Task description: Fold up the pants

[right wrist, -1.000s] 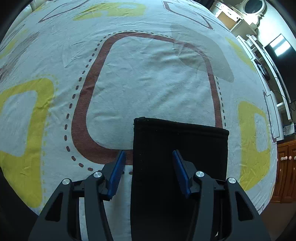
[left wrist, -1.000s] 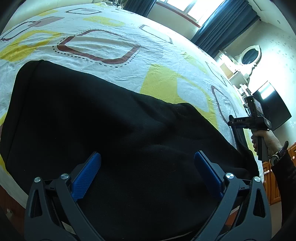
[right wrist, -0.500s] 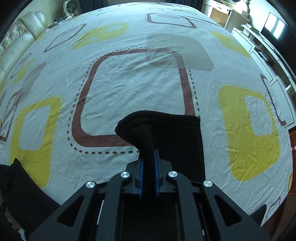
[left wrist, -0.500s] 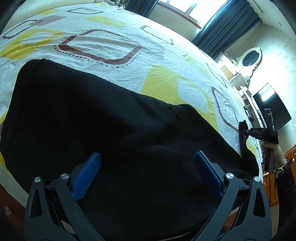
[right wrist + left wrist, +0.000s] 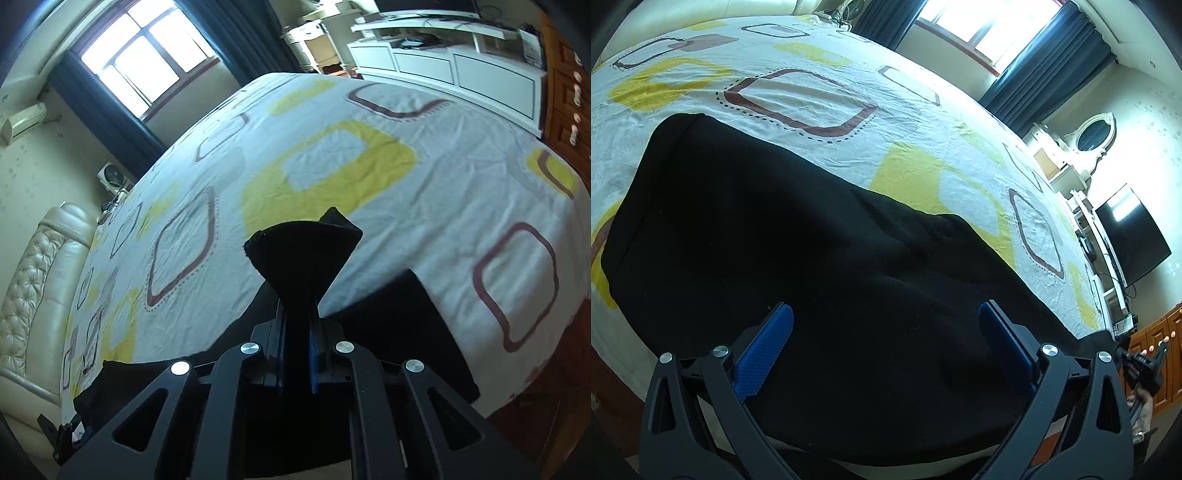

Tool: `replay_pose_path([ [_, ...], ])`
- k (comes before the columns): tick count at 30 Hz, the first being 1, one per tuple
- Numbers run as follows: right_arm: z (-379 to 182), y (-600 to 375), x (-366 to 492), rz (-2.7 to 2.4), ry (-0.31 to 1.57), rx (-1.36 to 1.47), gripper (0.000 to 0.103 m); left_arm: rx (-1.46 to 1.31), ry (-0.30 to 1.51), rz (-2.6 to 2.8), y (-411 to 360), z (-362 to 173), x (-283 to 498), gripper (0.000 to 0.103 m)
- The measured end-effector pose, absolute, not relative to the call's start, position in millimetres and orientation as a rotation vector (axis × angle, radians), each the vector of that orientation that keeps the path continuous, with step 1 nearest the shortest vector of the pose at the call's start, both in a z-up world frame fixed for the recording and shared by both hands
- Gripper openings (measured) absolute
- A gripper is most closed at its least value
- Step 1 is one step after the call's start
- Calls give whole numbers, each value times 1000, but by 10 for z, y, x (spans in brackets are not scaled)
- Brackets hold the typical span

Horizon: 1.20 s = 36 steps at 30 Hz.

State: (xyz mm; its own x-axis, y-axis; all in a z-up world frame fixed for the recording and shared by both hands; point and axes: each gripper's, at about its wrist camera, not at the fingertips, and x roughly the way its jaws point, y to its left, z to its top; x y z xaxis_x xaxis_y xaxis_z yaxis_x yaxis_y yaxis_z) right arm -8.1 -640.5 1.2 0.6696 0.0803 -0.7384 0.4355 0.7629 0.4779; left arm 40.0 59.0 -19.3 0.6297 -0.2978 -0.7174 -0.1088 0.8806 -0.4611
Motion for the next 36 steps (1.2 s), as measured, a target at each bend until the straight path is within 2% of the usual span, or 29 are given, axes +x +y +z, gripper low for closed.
replay_pose_path([
  [4, -632, -6672, -442, -183, 816, 968, 10, -503, 874, -168, 386, -130, 256, 100],
  [6, -785, -6704, -513, -163, 764, 1066, 14, -508, 877, -209, 244, -103, 187, 100],
  [10, -899, -6724, -479, -97, 683, 1188, 50, -537, 902, -276, -8, -134, 78, 100],
  [11, -880, -6706, -457, -84, 674, 1186, 56, -543, 911, -281, -62, -163, 53, 100],
  [12, -858, -6680, -430, -70, 667, 1183, 67, -549, 921, -282, -109, -196, 29, 100],
  [13, -830, -6647, -415, -63, 666, 1176, 75, -556, 934, -285, -147, -238, 6, 100],
  [14, -801, -6611, -394, -68, 672, 1160, 75, -564, 950, -288, -184, -281, -10, 100],
  [17, -781, -6538, -347, -94, 687, 1105, 73, -586, 976, -295, -268, -393, -73, 100],
  [18, -795, -6525, -340, -107, 687, 1100, 63, -575, 972, -290, -296, -396, -88, 100],
  [19, -820, -6546, -323, -134, 702, 1083, 35, -560, 967, -290, -327, -385, -101, 100],
  [21, -873, -6574, -326, -132, 703, 1084, 15, -542, 949, -298, -371, -321, -135, 100],
  [24, -946, -6673, -416, -106, 658, 1184, 13, -579, 895, -354, -442, -182, -242, 100],
  [27, -927, -6729, -476, -109, 638, 1196, 13, -686, 927, -467, -650, -193, -306, 100],
  [36, -1093, -6740, -600, -112, 648, 1214, 13, -921, 1077, -540, -1290, -679, -231, 100],
])
